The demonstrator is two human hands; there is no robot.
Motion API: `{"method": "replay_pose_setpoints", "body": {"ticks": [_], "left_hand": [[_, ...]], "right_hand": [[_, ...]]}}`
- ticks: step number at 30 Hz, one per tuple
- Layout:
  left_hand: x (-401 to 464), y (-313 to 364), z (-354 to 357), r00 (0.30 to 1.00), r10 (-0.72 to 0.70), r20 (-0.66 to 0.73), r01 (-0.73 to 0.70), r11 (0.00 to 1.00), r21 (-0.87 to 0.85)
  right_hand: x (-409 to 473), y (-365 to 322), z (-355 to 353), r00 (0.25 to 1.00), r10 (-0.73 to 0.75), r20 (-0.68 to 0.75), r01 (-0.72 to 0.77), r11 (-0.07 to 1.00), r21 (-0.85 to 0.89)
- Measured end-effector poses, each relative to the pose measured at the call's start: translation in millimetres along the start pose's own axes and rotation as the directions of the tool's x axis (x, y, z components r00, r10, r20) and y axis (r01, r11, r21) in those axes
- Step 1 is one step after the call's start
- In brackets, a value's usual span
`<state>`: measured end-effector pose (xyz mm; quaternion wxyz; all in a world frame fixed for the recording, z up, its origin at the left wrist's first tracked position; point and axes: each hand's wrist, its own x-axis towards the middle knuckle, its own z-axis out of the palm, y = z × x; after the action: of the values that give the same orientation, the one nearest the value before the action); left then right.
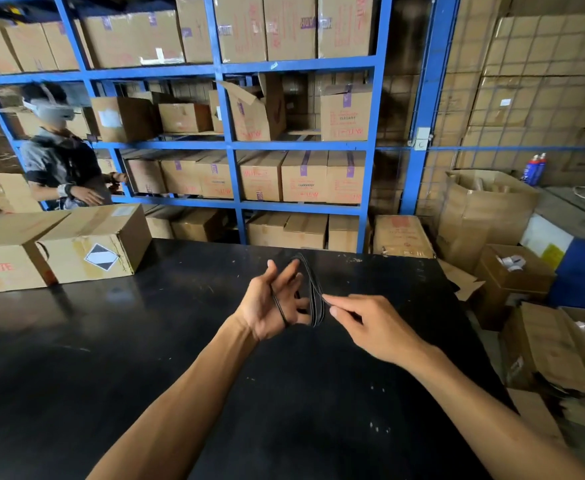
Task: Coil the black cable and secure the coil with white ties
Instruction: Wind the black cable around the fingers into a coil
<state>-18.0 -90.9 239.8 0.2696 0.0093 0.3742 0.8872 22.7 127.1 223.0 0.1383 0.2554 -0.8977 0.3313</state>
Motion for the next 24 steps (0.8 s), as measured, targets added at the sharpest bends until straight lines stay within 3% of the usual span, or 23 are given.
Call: {"method": "replay_pose_setpoints", "body": {"ticks": [5,10,14,17,19,21,24], "left_hand": [[-0.9,15.4,2.0,0.976,0.106,0.188,-0.076,0.984,-0.159],[-6.2,12.7,13.1,0.924,0.002,0.382,0.021,0.998,-0.054],[-17.6,9.0,20.3,0.821,-0.205,0.534,0.152,0.978,0.141],[-23.9,0.4,19.4,0.747,-0.373,0.551,0.239,0.923,0.300],[-25.0,-8.8,14.3,0.716,-0.461,0.525,0.285,0.879,0.383],[-22.9,-17.8,8.3,0.728,-0.511,0.457,0.311,0.840,0.445],[-16.8,-23.7,-0.6,0.806,-0.485,0.339,0.326,0.842,0.430]], "right_hand": [[-33.1,7.4,29.2,0.989,0.143,-0.028,-0.129,0.946,0.297],[-31.8,13.0,36.1,0.967,0.205,0.150,-0.244,0.915,0.323],[-1.6,28.8,15.9,0.956,0.256,0.142,-0.269,0.960,0.076],[24.8,34.6,-13.6,0.954,0.247,0.168,-0.225,0.964,-0.141],[43.0,32.3,-35.1,0.970,0.170,0.174,-0.116,0.952,-0.284],[59.0,23.6,-53.1,0.978,0.102,0.184,-0.032,0.935,-0.352],[71.6,8.7,-64.6,0.985,0.040,0.170,0.024,0.933,-0.358]]}}
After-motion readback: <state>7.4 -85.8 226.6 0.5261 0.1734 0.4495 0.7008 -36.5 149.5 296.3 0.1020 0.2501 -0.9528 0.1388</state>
